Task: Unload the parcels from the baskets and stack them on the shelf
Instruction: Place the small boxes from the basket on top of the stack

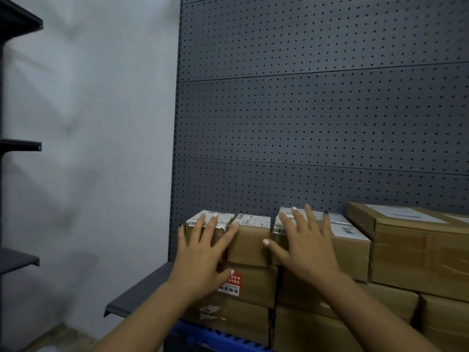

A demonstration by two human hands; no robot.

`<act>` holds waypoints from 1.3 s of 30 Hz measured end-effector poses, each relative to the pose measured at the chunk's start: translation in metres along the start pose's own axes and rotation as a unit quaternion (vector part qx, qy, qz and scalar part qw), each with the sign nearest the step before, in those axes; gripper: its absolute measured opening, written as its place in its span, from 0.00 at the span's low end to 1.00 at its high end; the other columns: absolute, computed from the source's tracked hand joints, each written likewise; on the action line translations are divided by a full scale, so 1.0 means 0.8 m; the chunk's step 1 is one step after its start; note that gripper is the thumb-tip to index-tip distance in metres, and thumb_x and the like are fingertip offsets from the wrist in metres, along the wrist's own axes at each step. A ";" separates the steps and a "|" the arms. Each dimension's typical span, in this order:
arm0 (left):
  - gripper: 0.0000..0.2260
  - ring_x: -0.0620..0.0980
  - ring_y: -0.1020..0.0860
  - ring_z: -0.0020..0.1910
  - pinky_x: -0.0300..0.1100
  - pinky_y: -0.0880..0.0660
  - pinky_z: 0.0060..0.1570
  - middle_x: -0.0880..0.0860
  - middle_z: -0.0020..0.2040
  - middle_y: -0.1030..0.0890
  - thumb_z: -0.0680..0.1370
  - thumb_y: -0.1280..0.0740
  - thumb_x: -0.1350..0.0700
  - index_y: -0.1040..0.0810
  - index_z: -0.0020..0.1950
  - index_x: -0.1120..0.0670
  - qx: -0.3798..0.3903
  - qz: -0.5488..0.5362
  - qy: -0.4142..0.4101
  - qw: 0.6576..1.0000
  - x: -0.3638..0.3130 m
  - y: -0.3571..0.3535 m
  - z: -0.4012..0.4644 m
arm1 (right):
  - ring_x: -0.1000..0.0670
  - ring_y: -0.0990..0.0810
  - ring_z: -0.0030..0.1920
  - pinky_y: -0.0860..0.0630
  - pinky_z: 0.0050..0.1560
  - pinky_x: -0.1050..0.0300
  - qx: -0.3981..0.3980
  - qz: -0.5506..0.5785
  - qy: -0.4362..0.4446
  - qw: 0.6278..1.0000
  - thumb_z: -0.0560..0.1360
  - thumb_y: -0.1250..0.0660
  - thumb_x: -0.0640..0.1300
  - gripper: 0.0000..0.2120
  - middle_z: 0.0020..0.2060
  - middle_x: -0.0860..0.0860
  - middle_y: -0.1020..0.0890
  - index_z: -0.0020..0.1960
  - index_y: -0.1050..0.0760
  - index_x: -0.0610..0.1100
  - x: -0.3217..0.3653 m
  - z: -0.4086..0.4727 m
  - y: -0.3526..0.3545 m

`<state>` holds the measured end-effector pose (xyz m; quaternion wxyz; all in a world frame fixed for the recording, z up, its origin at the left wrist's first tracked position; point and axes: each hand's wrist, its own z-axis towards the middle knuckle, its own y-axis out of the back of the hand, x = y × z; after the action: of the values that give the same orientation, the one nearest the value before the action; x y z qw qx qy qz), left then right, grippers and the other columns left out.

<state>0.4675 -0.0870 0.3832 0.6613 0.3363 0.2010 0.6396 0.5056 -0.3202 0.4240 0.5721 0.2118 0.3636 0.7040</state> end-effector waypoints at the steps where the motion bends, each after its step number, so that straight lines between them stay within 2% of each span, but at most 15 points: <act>1: 0.44 0.61 0.51 0.77 0.70 0.48 0.68 0.56 0.78 0.45 0.69 0.38 0.31 0.63 0.75 0.37 0.011 -0.010 -0.003 1.000 -0.004 0.000 0.002 | 0.43 0.57 0.77 0.67 0.71 0.37 0.012 -0.012 -0.007 1.000 0.67 0.68 0.76 0.44 0.78 0.48 0.46 0.77 0.50 0.55 -0.013 0.001 0.001; 2: 0.42 0.59 0.55 0.77 0.68 0.51 0.70 0.55 0.78 0.49 0.70 0.39 0.32 0.65 0.73 0.35 0.040 -0.025 0.005 0.999 -0.008 0.003 0.004 | 0.43 0.53 0.77 0.64 0.71 0.37 0.026 -0.020 -0.011 0.999 0.65 0.72 0.76 0.47 0.77 0.49 0.43 0.76 0.48 0.56 -0.024 0.001 0.001; 4: 0.40 0.58 0.55 0.76 0.65 0.50 0.71 0.53 0.77 0.49 0.70 0.39 0.30 0.62 0.72 0.34 0.057 -0.050 0.023 0.997 -0.014 0.006 0.012 | 0.44 0.43 0.75 0.55 0.74 0.39 0.057 -0.024 -0.011 0.998 0.61 0.78 0.76 0.52 0.73 0.50 0.35 0.75 0.45 0.56 -0.040 0.000 0.002; 5: 0.38 0.57 0.53 0.76 0.64 0.48 0.71 0.53 0.77 0.47 0.69 0.41 0.28 0.58 0.72 0.35 0.053 -0.054 0.027 0.997 -0.016 0.007 0.017 | 0.45 0.40 0.73 0.49 0.74 0.41 0.067 -0.022 -0.008 0.997 0.62 0.76 0.77 0.50 0.72 0.50 0.33 0.74 0.45 0.56 -0.044 -0.001 0.003; 8: 0.38 0.57 0.49 0.75 0.63 0.43 0.70 0.52 0.75 0.43 0.64 0.49 0.25 0.53 0.71 0.35 0.050 -0.054 0.041 0.996 -0.019 0.004 0.028 | 0.45 0.37 0.70 0.39 0.69 0.45 0.082 -0.025 0.011 0.996 0.73 0.57 0.73 0.35 0.70 0.50 0.32 0.74 0.44 0.55 -0.045 0.000 0.003; 10: 0.38 0.56 0.48 0.74 0.62 0.42 0.70 0.51 0.74 0.42 0.63 0.51 0.25 0.53 0.70 0.35 0.055 -0.048 0.051 0.996 -0.020 -0.003 0.034 | 0.44 0.36 0.69 0.38 0.68 0.45 0.086 -0.029 0.018 0.996 0.75 0.53 0.71 0.33 0.69 0.50 0.31 0.73 0.43 0.55 -0.043 0.000 0.004; 14: 0.39 0.56 0.47 0.73 0.61 0.42 0.70 0.51 0.74 0.42 0.63 0.50 0.24 0.50 0.72 0.36 0.062 -0.067 0.063 0.994 -0.021 -0.016 0.049 | 0.45 0.36 0.69 0.38 0.68 0.45 0.072 -0.027 0.028 0.997 0.74 0.52 0.71 0.33 0.68 0.50 0.31 0.73 0.44 0.54 -0.049 -0.001 0.000; 17: 0.42 0.55 0.48 0.74 0.58 0.43 0.70 0.51 0.74 0.42 0.61 0.52 0.24 0.49 0.73 0.37 0.077 -0.071 0.065 0.992 -0.023 -0.025 0.063 | 0.44 0.36 0.69 0.39 0.68 0.45 0.063 -0.034 0.030 0.997 0.72 0.57 0.72 0.35 0.68 0.50 0.31 0.73 0.44 0.55 -0.051 -0.002 -0.005; 19: 0.42 0.54 0.48 0.74 0.56 0.44 0.70 0.50 0.74 0.43 0.62 0.49 0.24 0.50 0.73 0.37 0.091 -0.073 0.064 0.991 -0.024 -0.033 0.075 | 0.43 0.34 0.68 0.37 0.65 0.44 0.057 -0.031 0.028 0.997 0.68 0.63 0.72 0.39 0.66 0.49 0.29 0.72 0.42 0.54 -0.049 -0.003 -0.007; 23: 0.41 0.55 0.49 0.75 0.57 0.47 0.71 0.51 0.75 0.44 0.67 0.38 0.27 0.51 0.75 0.39 0.115 -0.086 0.060 0.988 -0.025 -0.048 0.101 | 0.40 0.25 0.56 0.30 0.55 0.42 0.004 -0.020 0.020 1.000 0.70 0.54 0.71 0.35 0.54 0.47 0.20 0.65 0.30 0.51 -0.049 0.000 -0.017; 28: 0.42 0.57 0.52 0.76 0.61 0.53 0.72 0.52 0.77 0.46 0.68 0.38 0.28 0.52 0.76 0.40 0.128 -0.084 0.060 0.986 -0.029 -0.068 0.123 | 0.41 0.29 0.63 0.33 0.61 0.43 0.006 -0.038 0.043 0.998 0.71 0.57 0.72 0.37 0.62 0.48 0.25 0.71 0.38 0.53 -0.054 -0.002 -0.019; 34: 0.40 0.56 0.53 0.77 0.62 0.54 0.73 0.53 0.77 0.46 0.70 0.38 0.31 0.53 0.76 0.40 0.132 -0.082 0.061 0.986 -0.031 -0.084 0.142 | 0.38 0.22 0.50 0.26 0.47 0.42 -0.022 -0.041 0.028 0.999 0.70 0.47 0.70 0.32 0.47 0.45 0.19 0.59 0.26 0.48 -0.052 -0.001 -0.026; 39: 0.42 0.57 0.53 0.77 0.63 0.53 0.72 0.53 0.78 0.47 0.69 0.38 0.31 0.55 0.76 0.41 0.142 -0.078 0.053 0.985 -0.032 -0.095 0.154 | 0.39 0.22 0.51 0.27 0.47 0.42 -0.028 -0.038 0.020 0.999 0.70 0.48 0.70 0.31 0.49 0.46 0.19 0.59 0.26 0.49 -0.051 -0.004 -0.024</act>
<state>0.6048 -0.1323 0.4108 0.6432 0.3752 0.3502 0.5682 0.5263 -0.3583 0.4126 0.5964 0.1676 0.3630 0.6960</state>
